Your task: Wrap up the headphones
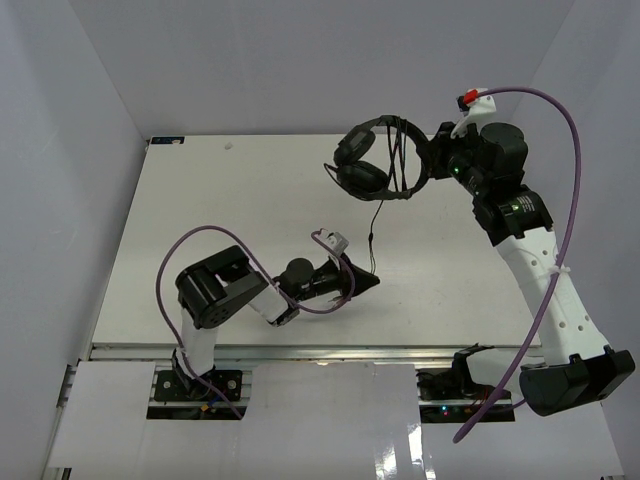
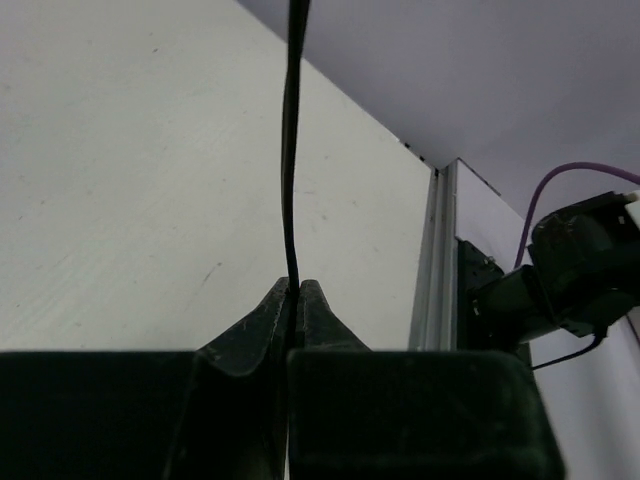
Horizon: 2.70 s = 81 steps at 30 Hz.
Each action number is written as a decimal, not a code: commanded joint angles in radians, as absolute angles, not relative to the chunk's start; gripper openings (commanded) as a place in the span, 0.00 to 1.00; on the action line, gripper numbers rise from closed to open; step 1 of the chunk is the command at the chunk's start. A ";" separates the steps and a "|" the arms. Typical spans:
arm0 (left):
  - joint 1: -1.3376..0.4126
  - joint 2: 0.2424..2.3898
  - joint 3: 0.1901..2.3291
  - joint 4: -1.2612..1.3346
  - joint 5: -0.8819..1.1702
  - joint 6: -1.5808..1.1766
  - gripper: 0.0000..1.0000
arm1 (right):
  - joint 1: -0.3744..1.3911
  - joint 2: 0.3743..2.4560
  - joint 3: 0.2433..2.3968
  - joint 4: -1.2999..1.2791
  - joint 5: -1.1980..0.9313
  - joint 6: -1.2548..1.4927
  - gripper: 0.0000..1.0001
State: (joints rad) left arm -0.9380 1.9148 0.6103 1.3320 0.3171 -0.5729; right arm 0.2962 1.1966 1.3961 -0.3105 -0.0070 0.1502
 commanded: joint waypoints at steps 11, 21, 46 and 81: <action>-1.095 1.643 0.892 0.758 0.243 -0.354 0.06 | 0.322 1.150 1.199 -0.014 0.396 0.118 0.08; -1.155 1.743 0.951 0.730 0.288 -0.397 0.06 | 0.328 1.226 1.241 -0.015 0.463 0.175 0.08; -1.238 1.430 0.979 0.116 0.209 -0.244 0.06 | 0.321 1.193 1.130 0.077 0.376 0.039 0.08; -1.233 1.335 1.084 -0.143 0.206 -0.144 0.04 | 0.296 1.171 1.034 0.147 0.412 -0.084 0.08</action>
